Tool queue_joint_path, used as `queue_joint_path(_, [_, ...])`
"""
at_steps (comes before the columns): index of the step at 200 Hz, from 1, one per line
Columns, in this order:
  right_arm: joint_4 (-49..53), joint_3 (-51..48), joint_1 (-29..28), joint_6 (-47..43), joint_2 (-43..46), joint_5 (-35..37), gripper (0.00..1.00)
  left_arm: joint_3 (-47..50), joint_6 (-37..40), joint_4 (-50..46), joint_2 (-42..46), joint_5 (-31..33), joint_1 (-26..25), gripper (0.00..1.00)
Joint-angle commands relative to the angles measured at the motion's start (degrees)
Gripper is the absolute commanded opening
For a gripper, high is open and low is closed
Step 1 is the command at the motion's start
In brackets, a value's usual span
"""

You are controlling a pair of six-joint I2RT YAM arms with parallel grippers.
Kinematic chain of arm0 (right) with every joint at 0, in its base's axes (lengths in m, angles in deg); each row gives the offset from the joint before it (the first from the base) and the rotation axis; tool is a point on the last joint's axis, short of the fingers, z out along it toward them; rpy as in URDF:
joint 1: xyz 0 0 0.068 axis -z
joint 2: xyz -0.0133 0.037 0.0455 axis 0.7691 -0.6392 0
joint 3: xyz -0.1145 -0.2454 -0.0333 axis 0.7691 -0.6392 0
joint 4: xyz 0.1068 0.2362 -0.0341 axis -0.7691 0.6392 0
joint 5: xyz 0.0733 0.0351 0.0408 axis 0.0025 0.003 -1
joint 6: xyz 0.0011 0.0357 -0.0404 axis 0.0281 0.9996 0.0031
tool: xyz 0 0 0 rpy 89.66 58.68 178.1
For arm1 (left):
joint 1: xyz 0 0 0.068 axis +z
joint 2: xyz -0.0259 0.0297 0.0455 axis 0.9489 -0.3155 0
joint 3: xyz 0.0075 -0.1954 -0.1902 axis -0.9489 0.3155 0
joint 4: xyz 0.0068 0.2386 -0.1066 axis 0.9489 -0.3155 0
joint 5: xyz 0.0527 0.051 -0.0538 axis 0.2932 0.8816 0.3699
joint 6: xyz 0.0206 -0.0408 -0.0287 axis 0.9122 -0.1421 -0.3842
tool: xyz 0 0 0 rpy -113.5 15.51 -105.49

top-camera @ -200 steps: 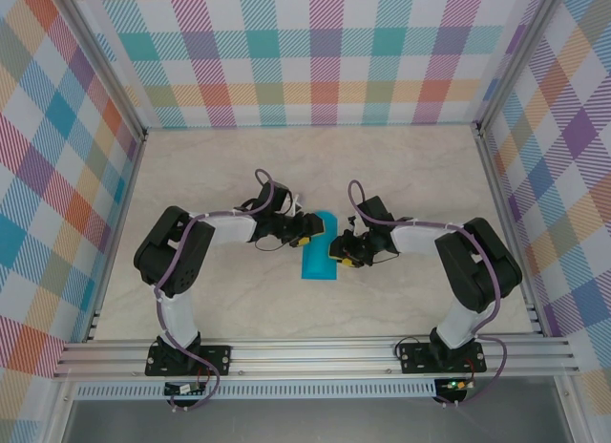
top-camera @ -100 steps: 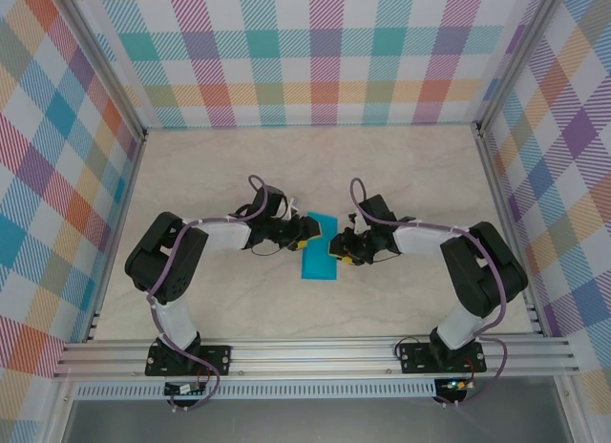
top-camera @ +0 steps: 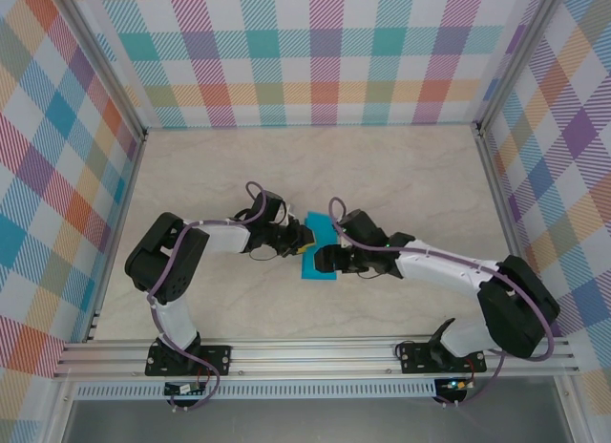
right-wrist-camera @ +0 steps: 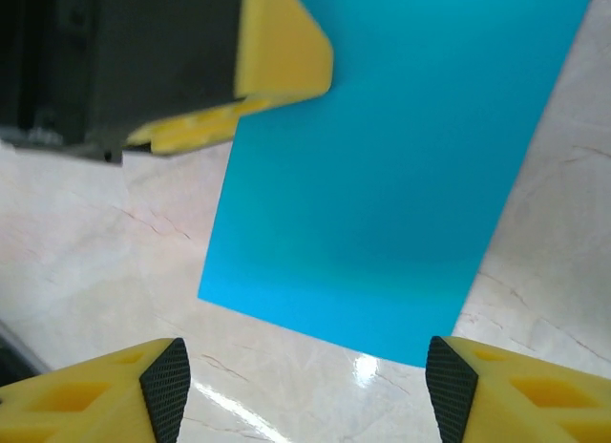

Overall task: Fold a paper plane with a square sheet of paper (pick it up from the middle)
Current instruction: Fold the triangle a second time at the center of the table.

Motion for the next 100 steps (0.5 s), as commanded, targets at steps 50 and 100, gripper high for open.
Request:
queue_joint_path(50, [8.7,11.8,-18.3,-10.1,-10.9,29.4,0.69,-2.7,1.4,-6.1,1.1,1.3,0.3,0.12])
queue_joint_path(100, [11.1,15.6,-21.4,-8.9,-17.6,35.4,0.69,-2.9,1.3,-6.3,1.3,1.0,0.2,0.12])
